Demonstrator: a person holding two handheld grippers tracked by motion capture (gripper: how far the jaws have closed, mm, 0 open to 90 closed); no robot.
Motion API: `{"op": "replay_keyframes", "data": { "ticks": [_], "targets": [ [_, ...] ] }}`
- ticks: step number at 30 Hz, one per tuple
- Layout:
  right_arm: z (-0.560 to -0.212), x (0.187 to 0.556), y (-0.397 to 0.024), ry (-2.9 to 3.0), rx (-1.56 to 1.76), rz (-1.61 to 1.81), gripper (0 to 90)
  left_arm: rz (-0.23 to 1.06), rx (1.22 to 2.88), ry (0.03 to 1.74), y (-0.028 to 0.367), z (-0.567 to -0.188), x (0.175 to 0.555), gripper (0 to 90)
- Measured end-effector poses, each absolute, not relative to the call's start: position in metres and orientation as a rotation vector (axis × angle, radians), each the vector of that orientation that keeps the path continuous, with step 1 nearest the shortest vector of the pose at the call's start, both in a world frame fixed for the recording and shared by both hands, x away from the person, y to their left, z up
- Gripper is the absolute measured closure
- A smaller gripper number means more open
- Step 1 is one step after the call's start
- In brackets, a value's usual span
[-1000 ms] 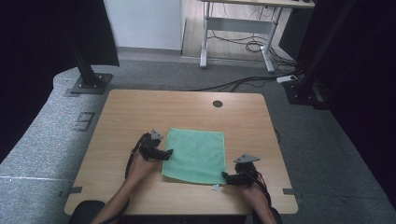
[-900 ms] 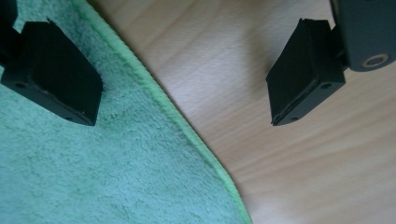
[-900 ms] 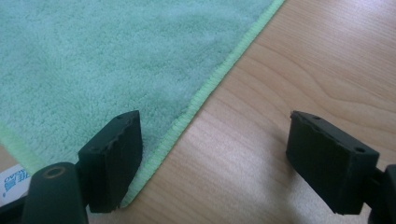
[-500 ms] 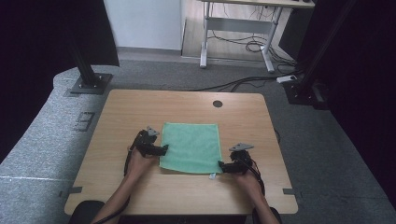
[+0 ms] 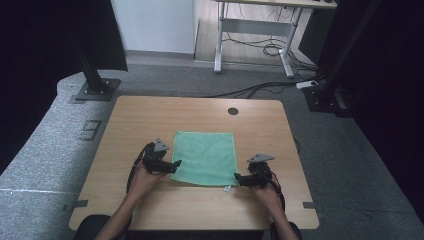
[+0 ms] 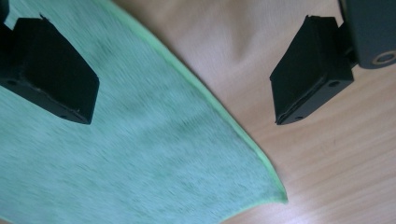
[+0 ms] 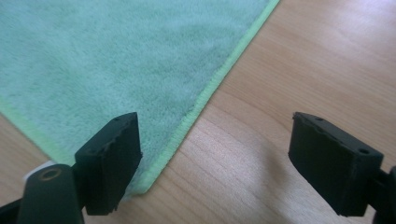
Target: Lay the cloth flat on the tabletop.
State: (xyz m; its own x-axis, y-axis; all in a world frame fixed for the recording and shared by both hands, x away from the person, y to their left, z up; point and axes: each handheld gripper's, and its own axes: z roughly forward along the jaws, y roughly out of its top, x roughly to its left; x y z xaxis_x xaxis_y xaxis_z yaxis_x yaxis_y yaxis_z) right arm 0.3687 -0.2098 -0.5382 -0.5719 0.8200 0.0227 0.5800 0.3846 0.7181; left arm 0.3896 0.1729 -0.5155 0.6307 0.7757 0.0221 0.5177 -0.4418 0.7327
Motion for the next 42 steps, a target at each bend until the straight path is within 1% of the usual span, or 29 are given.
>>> {"op": "replay_keyframes", "data": {
  "ticks": [8,11,14,17,21,24,31,42],
  "targets": [
    [-0.526,0.358,-0.222,2.298,1.199,0.993,13.7,0.44,2.141,1.037,0.198,-0.515,0.36,7.8],
    [-0.527,0.355,-0.227,2.306,1.212,0.987,13.3,0.428,2.15,1.048,0.205,-0.521,0.349,7.7],
    [-0.53,0.35,-0.232,2.301,1.22,0.974,11.6,0.435,2.192,1.055,0.209,-0.531,0.34,5.3],
    [-0.537,0.349,-0.237,2.293,1.238,0.952,3.5,0.433,2.229,1.078,0.214,-0.538,0.339,2.1],
    [-0.545,0.349,-0.241,2.291,1.25,0.953,0.4,0.405,2.204,1.087,0.216,-0.541,0.338,1.4],
    [-0.549,0.349,-0.241,2.288,1.247,0.959,0.0,0.42,2.225,1.078,0.214,-0.545,0.338,0.0],
    [-0.556,0.35,-0.241,2.294,1.243,0.962,0.0,0.395,2.215,1.078,0.214,-0.549,0.34,0.0],
    [-0.557,0.35,-0.242,2.282,1.252,0.967,0.0,0.395,2.216,1.078,0.214,-0.549,0.34,0.0]
  ]
}}
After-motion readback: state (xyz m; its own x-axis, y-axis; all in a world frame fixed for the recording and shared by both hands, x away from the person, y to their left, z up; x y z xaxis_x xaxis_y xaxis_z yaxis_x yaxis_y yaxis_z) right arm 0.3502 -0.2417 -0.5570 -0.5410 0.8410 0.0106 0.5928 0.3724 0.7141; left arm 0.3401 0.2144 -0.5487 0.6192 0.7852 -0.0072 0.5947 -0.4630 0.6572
